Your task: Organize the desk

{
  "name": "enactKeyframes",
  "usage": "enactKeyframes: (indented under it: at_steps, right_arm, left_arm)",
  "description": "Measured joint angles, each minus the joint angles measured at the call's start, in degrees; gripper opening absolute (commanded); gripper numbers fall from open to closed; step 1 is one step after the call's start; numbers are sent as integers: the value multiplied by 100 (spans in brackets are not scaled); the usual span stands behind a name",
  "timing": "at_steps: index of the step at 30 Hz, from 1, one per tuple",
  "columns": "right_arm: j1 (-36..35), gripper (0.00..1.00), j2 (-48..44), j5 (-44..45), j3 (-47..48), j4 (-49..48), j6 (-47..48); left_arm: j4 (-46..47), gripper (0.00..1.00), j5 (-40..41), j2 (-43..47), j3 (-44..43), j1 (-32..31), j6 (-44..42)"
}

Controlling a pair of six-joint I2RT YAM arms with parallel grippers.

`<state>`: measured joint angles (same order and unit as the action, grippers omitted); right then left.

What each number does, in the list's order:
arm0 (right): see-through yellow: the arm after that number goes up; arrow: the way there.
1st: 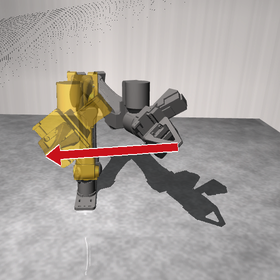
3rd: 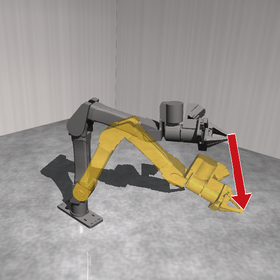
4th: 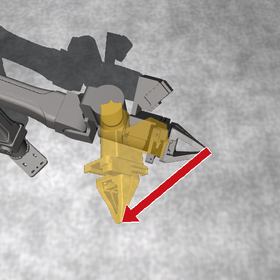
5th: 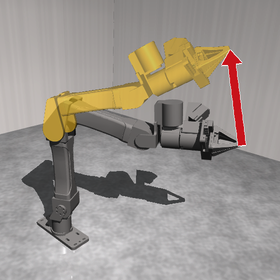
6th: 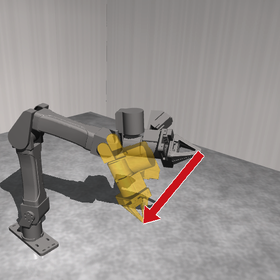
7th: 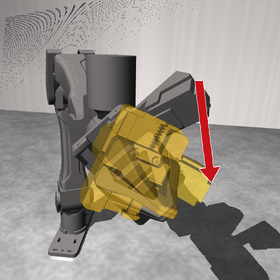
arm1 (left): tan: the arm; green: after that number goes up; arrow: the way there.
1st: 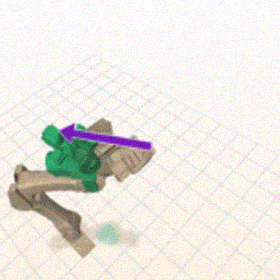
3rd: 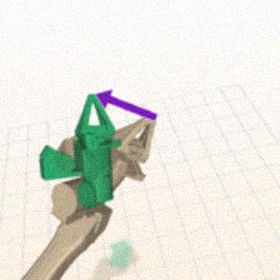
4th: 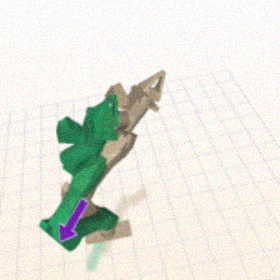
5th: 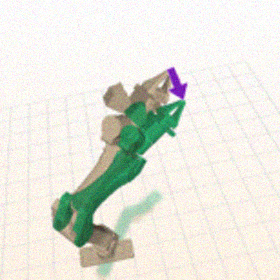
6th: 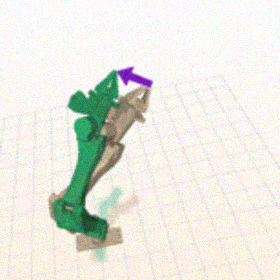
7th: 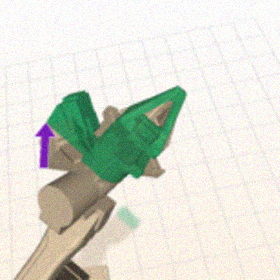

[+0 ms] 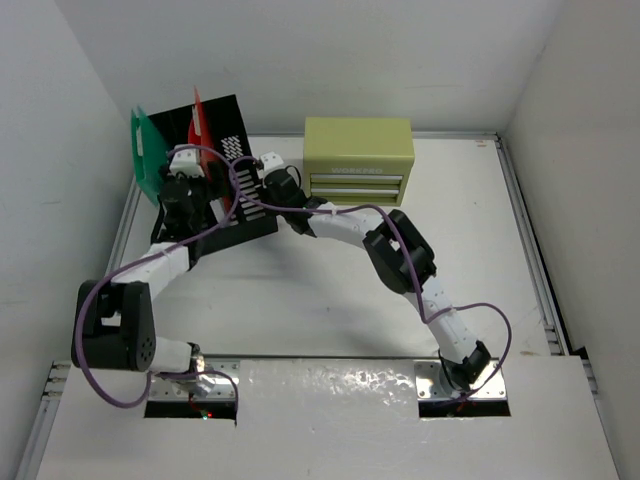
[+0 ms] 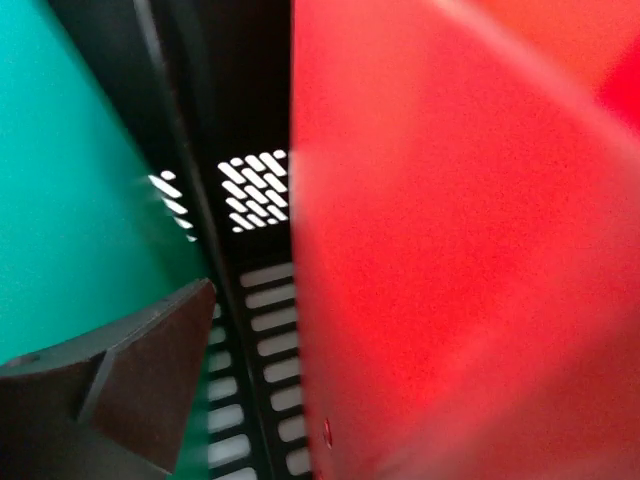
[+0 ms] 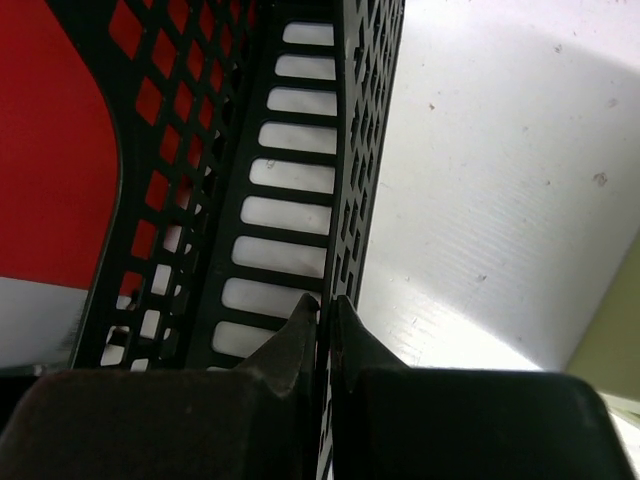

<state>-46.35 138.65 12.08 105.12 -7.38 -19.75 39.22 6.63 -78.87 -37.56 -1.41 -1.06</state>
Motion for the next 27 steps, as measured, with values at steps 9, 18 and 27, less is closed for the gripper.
enactKeyframes:
  at_steps: [9,18,27]
  right_arm:
    - [-94,1,-216,282,-376,-120,-439]
    - [-216,44,-251,138,-404,-20,-728]
    - [-267,73,-704,232,-229,627,-472]
  left_arm:
    - [-2074,100,-527,1064,-1368,2,205]
    - [-4312,100,-1276,1668,-3716,2,-68]
    - [-5932,100,-1003,1655,-4933,162,-708]
